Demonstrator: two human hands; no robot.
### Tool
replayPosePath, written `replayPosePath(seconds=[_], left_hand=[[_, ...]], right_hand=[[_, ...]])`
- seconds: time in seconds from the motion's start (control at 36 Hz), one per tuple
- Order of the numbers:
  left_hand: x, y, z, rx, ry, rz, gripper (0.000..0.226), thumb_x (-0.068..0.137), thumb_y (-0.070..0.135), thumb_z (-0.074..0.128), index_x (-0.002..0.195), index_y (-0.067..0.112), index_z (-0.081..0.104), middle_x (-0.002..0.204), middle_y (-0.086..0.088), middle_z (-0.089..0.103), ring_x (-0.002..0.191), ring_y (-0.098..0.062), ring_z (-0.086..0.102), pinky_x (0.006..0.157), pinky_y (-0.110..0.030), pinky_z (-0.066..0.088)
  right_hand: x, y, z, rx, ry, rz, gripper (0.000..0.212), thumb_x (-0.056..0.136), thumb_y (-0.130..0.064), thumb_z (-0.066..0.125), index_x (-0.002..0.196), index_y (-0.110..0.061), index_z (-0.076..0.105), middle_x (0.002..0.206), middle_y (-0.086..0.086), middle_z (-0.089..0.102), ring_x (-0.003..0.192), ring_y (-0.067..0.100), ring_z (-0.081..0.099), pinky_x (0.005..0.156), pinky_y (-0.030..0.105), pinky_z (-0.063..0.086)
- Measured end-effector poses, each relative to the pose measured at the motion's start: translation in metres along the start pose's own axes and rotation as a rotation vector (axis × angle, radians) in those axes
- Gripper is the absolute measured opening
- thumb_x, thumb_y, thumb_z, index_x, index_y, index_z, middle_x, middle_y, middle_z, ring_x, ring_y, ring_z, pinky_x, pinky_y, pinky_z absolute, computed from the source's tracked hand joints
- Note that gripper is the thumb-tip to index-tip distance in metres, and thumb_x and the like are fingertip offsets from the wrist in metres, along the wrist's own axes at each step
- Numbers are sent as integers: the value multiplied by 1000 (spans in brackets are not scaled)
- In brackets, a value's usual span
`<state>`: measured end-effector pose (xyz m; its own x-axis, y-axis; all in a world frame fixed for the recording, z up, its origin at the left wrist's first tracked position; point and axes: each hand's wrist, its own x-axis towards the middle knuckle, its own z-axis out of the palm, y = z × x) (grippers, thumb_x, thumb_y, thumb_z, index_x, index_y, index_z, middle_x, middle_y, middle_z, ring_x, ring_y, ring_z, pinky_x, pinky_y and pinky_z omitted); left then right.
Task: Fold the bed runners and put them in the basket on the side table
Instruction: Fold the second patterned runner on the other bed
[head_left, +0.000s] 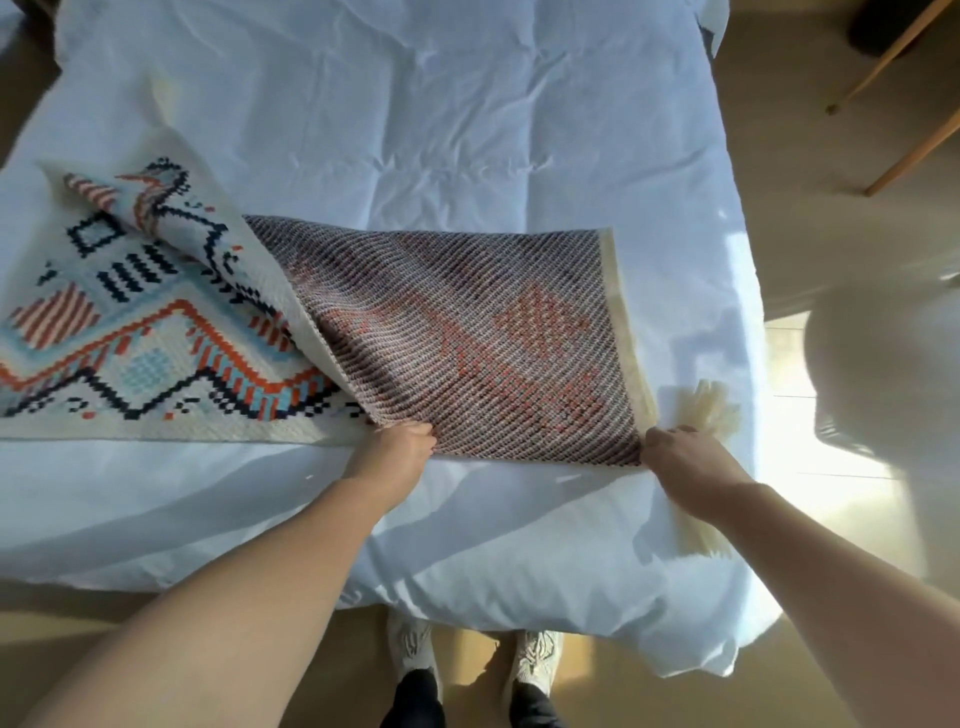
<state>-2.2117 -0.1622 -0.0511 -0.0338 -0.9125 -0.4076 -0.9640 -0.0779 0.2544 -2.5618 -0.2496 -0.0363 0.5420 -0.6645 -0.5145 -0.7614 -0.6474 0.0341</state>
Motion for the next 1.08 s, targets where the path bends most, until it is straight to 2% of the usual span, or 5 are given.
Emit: replayPosePath(seconds=[0.22, 0.56, 0.72, 0.86, 1.08], left_hand=[[-23, 5, -18, 34, 5, -48, 48, 93, 5, 41, 139, 15, 47, 147, 1, 43, 135, -19, 36, 113, -27, 18], [-133, -8, -141, -108, 76, -259, 44, 95, 10, 39, 138, 20, 48, 142, 2, 48, 126, -21, 48, 102, -36, 42], [-186, -41, -188, -167, 199, -321, 41, 97, 14, 39, 137, 21, 50, 141, 1, 50, 123, -22, 50, 98, -34, 44], [-223, -86, -213, -192, 266, -322, 41, 98, 15, 38, 137, 22, 49, 139, 1, 51, 118, -22, 53, 91, -33, 47], [-263, -202, -250, -198, 342, -274, 40, 96, 16, 42, 135, 21, 52, 137, -1, 54, 120, -22, 53, 94, -34, 47]], right_hand=[[-3, -12, -21, 28, 70, -19, 30, 88, -2, 40, 99, -15, 65, 103, 3, 61, 95, 22, 60, 84, 27, 41], [-26, -92, -156, 213, 205, -75, 19, 84, -4, 45, 83, -14, 62, 88, 3, 62, 86, 26, 64, 76, 32, 50], [-32, -160, -223, 264, 291, -136, 29, 87, 1, 42, 63, -15, 42, 76, 0, 54, 69, 20, 59, 65, 33, 53], [-20, -217, -264, 361, 351, -129, 22, 85, -4, 49, 90, -8, 70, 92, 4, 69, 81, 23, 67, 73, 38, 58], [10, -329, -326, 402, 340, -39, 22, 86, -9, 47, 82, -6, 69, 83, 10, 70, 77, 29, 66, 71, 38, 55]])
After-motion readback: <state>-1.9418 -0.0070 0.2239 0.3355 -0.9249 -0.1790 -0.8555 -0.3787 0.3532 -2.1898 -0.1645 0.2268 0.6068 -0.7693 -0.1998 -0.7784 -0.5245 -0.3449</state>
